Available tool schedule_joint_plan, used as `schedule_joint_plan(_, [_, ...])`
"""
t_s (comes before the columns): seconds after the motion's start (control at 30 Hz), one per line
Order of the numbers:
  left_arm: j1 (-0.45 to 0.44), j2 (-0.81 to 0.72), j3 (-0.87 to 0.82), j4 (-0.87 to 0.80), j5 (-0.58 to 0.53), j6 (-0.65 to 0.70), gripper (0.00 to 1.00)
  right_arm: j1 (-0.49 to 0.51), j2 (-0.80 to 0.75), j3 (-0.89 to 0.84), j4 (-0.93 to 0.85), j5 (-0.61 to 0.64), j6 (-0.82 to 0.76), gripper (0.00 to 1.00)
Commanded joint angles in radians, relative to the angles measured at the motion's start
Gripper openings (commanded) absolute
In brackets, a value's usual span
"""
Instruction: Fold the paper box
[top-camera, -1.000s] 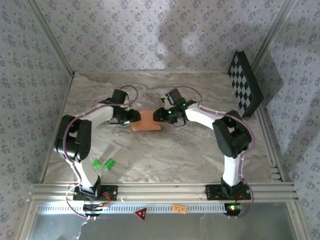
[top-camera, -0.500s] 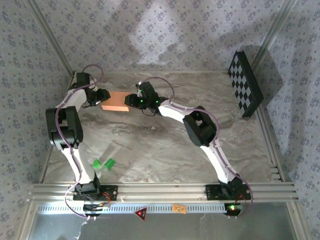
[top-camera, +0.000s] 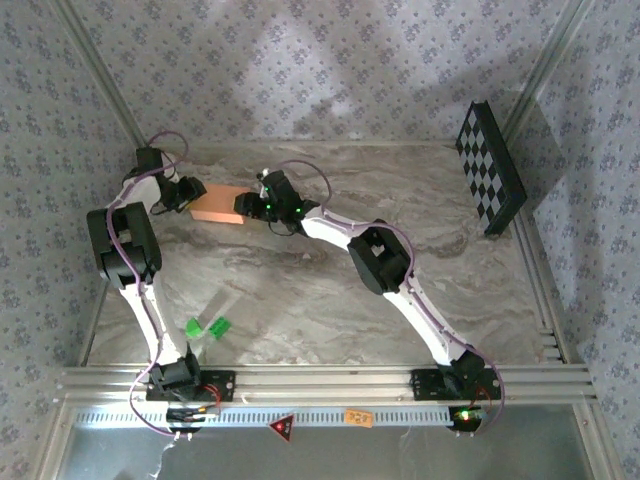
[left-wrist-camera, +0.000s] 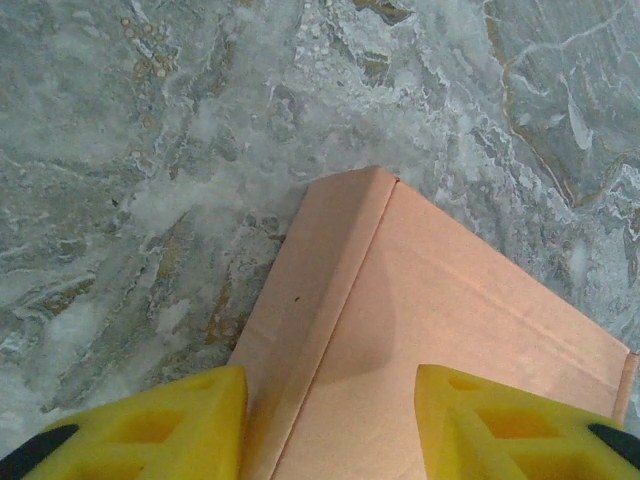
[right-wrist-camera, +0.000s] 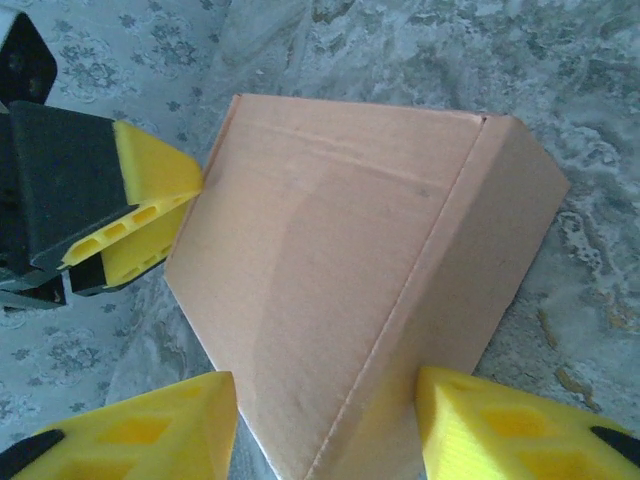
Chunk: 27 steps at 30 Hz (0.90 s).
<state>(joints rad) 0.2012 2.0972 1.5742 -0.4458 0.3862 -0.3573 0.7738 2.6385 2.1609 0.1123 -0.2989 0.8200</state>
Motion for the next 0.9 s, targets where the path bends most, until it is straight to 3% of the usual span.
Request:
schedule_joint_plan(0.0, [0.007, -0.013, -0.02, -0.024, 0.022, -0.034, 0.51, -0.01, -0.013, 0.039, -0.105, 0.002, -0.048, 0.56])
schedule_joint_plan(0.27, [0.021, -0.136, -0.094, -0.036, -0.045, -0.003, 0.53, -0.07, -0.255, -0.219, -0.196, 0.039, -0.184, 0.68])
schedule_joint_plan(0.37, [0.02, -0.209, -0.154, -0.023, -0.054, 0.004, 0.57, -0.091, -0.376, -0.343, -0.25, 0.072, -0.295, 0.81])
schedule_joint_plan(0.5, [0.017, -0.317, -0.267, 0.025, -0.06, 0.006, 0.72, -0.125, -0.554, -0.544, -0.317, 0.149, -0.408, 0.99])
schedule_joint_plan(0.67, [-0.015, -0.456, -0.422, 0.08, -0.108, 0.024, 0.99, -0.191, -0.784, -0.782, -0.386, 0.274, -0.552, 0.99])
schedule_joint_plan(0.73, [-0.041, -0.511, -0.484, 0.101, -0.136, 0.046, 0.99, -0.225, -0.873, -0.876, -0.387, 0.317, -0.597, 0.99])
schedule_joint_plan(0.87, [-0.133, -0.641, -0.634, 0.18, -0.293, 0.116, 0.99, -0.32, -1.042, -1.063, -0.373, 0.467, -0.67, 0.99])
